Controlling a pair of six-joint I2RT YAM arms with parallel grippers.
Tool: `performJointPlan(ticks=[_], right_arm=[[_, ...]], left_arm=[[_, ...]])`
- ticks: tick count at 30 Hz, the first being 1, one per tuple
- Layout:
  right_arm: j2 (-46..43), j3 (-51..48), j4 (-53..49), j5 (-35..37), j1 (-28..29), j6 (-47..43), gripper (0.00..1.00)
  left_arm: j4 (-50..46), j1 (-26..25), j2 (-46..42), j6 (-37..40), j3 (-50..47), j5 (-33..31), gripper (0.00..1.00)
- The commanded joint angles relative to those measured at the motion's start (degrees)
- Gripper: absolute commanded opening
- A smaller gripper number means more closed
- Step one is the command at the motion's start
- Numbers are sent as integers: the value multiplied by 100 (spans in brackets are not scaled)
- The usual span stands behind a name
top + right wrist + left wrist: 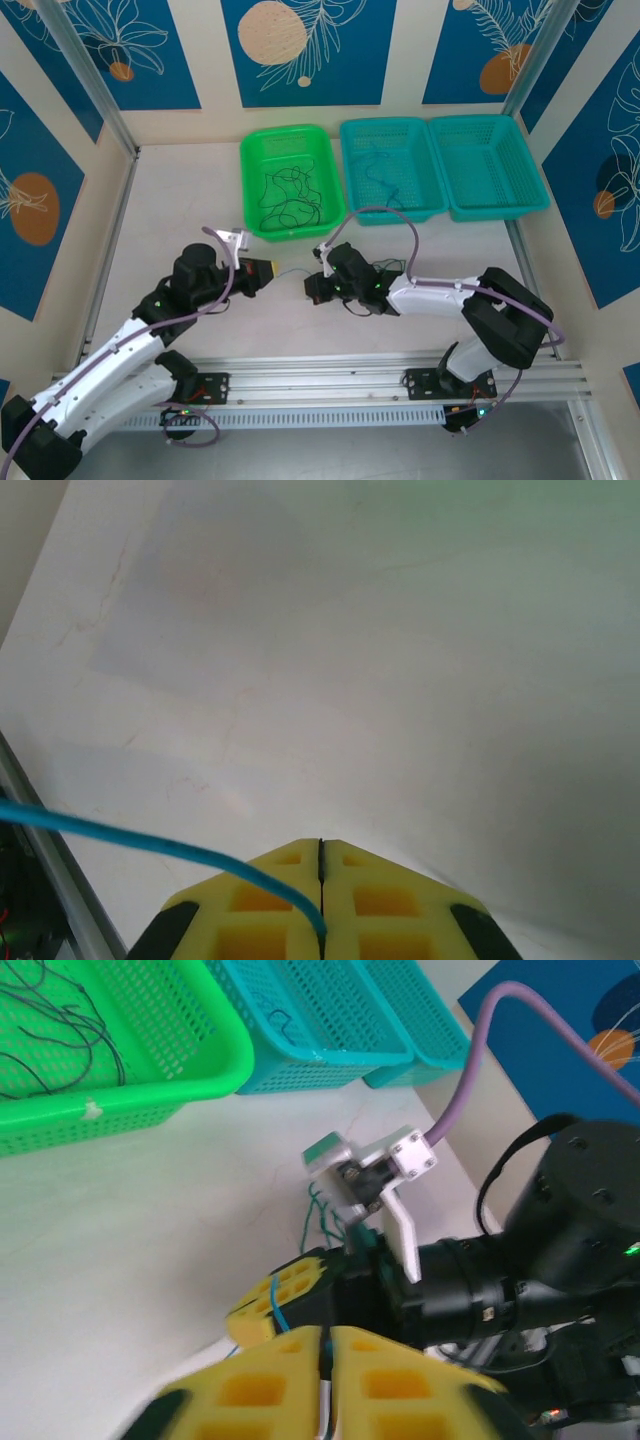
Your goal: Untangle the cables
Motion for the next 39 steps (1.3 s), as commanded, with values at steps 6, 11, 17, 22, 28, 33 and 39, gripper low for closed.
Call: performJointPlan(ticks=[6,11,17,22,28,33,39], right_arm=[[-1737,475,-1632,703,-785,454,0],[-2131,1155,-2066,287,-2285,375,0],[-1058,2384,-2153,679,-3837,23,0],[723,3858,-2500,609,-4364,-383,1],[1896,5394,-3673,98,-4460,-475,67],[806,4343,-3104,22,-4474,-267,69],[-1310,2335,-2961,41,-4442,309,66]], left_arm=[[962,-11,-658,-45,-501,554,53],[1343,-210,-649,-125,-448,939,52],[1423,-991,-404,33,-324,357,52],[1158,-1477,-333,58,-289,-727,54],[178,-1533,-362,-225,-155,-1866,55],[-77,-1534,-620,-201,-280,-2152,54],[88,-1534,-293,-37,-247,-1935,54]])
